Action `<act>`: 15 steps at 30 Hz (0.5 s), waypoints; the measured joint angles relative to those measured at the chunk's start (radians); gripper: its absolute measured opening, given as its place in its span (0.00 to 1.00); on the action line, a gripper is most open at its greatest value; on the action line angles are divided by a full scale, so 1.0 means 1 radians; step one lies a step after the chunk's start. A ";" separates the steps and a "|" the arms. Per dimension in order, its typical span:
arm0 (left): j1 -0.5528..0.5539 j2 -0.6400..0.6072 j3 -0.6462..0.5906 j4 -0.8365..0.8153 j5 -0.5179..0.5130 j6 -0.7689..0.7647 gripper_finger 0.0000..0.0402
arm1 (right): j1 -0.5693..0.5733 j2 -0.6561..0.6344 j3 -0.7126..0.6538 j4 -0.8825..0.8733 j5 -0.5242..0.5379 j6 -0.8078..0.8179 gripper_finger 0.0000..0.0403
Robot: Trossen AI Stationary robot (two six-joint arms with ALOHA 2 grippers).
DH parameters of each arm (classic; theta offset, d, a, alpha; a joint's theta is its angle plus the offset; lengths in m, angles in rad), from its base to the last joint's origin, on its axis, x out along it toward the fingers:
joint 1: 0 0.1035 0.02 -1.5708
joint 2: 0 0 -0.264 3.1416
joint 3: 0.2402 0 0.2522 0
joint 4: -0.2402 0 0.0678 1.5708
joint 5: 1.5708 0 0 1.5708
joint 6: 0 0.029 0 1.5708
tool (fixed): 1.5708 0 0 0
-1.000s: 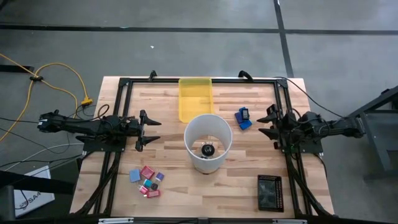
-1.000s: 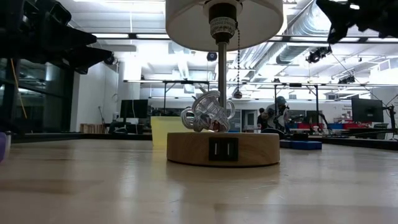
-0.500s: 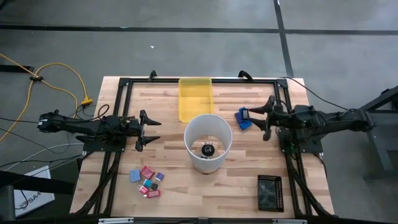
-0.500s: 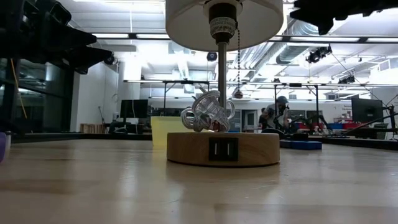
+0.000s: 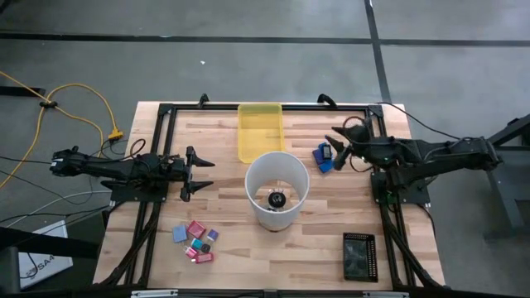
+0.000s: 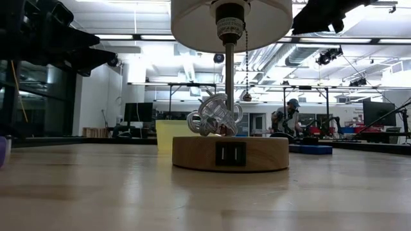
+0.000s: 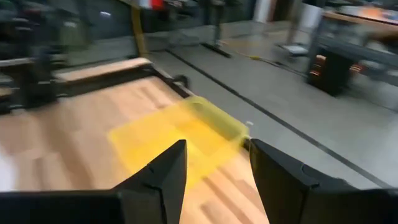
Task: Pick & Place Office items
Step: Put the black timer into the black bin
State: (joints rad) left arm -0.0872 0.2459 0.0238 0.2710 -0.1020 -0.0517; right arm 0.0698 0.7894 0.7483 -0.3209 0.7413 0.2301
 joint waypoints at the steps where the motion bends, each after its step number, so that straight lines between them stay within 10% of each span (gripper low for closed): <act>1: 0.000 0.000 0.000 0.000 0.000 0.000 0.73 | -0.008 0.017 0.013 -0.003 0.015 0.009 0.40; 15: 0.000 0.000 0.000 0.000 0.000 0.000 0.73 | -0.160 0.207 0.067 -0.019 -0.109 0.189 0.40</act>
State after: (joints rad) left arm -0.0872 0.2460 0.0238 0.2708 -0.1020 -0.0517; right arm -0.0904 0.9965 0.8150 -0.3401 0.6324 0.4186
